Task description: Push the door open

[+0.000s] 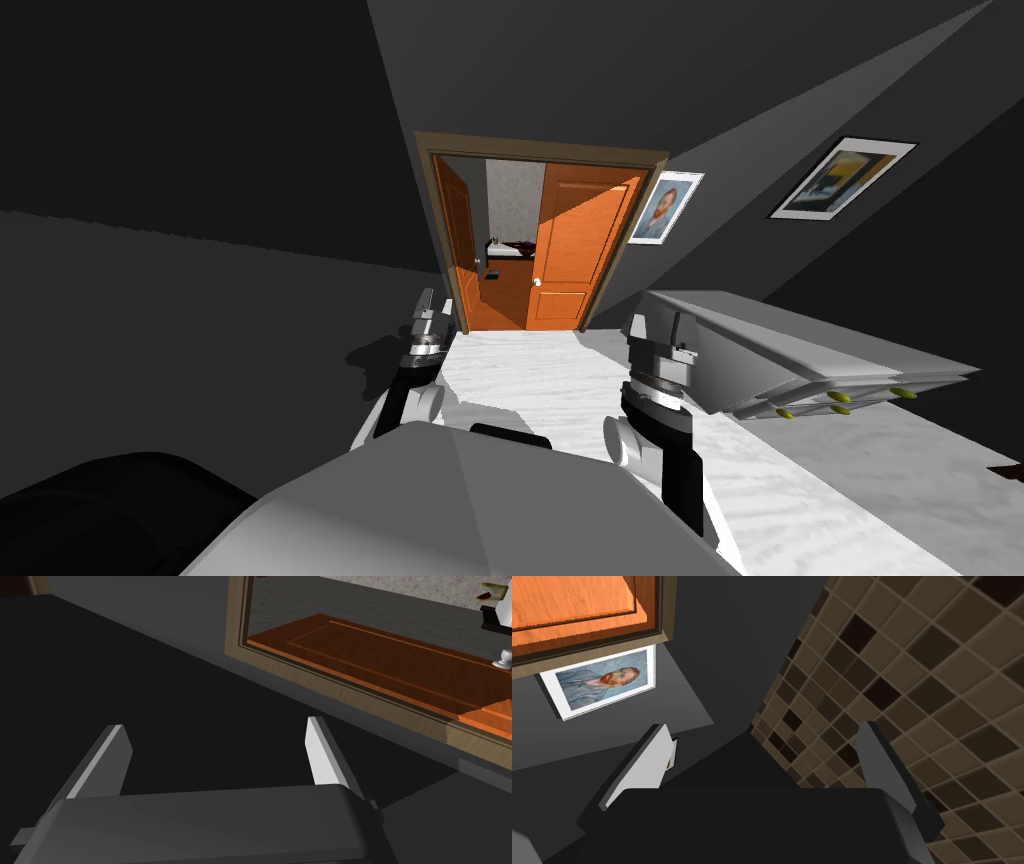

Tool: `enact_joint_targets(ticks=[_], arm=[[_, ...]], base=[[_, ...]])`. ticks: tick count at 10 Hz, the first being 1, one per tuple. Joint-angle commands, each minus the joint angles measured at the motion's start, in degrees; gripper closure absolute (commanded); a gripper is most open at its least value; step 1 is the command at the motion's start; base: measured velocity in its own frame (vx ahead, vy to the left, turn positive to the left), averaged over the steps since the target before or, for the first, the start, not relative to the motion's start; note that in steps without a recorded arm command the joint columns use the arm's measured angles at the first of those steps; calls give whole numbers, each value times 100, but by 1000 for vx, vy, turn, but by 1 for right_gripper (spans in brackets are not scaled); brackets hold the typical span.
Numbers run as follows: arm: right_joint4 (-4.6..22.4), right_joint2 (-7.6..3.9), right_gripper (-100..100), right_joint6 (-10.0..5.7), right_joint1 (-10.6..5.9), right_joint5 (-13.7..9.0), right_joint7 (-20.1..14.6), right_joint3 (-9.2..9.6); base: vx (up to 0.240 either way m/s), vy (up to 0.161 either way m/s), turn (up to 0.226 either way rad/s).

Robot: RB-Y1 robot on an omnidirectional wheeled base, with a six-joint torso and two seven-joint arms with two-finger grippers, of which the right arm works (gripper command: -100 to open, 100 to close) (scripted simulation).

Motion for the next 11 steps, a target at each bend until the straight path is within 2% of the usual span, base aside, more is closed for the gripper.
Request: enact_joint_targets(ticks=[1,4,6,11], arm=[[160,-57,-100,-20,-59,54,121,-10],[523,-163,-100,-64,-191,176,395,-33],[856,-244,-100,-105,-313,288,647,-53],[1465,-363,-100,-179,-536,493,1107,-91]], base=[[92,-15,-14],[163,-8,-2],[193,6,-9],[126,0,-6]])
